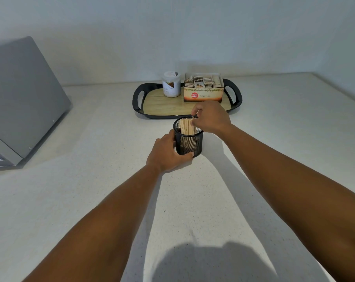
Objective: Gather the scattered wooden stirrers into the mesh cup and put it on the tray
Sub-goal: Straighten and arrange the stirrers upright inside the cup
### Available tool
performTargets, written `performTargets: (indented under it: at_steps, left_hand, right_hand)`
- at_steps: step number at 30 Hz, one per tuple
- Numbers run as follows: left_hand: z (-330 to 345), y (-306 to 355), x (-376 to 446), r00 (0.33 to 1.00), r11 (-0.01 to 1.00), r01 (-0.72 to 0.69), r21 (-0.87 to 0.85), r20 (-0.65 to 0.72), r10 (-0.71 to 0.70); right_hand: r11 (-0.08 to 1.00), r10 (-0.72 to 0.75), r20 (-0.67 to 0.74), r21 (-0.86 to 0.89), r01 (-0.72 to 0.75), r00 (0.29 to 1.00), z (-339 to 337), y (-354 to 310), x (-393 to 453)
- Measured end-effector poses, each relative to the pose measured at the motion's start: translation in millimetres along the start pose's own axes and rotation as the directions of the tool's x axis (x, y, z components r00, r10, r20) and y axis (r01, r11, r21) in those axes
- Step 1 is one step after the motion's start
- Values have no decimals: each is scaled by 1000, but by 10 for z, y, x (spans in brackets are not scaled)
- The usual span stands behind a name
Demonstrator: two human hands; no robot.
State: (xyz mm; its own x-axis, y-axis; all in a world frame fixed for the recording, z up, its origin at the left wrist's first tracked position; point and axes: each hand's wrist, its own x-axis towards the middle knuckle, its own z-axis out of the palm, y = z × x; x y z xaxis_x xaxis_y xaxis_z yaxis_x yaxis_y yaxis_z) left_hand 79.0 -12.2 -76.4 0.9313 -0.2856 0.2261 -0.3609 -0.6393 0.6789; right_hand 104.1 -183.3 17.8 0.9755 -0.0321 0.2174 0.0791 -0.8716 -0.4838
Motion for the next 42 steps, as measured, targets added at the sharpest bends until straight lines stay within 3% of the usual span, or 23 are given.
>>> performTargets:
  at_steps: [10, 26, 42]
  left_hand:
    - [-8, 3, -7, 1000, 1000, -9, 1, -3, 9]
    - [-12, -2, -8, 1000, 1000, -1, -3, 11, 1]
    - [-10, -16, 9, 1000, 999, -1, 32, -11, 1]
  right_hand:
    - [999, -51, -13, -10, 51, 999, -7, -22, -5]
    - [951, -111, 237, -257, 173, 965, -256, -202, 91]
    - [939, -94, 249, -299, 169, 964, -337, -380, 139]
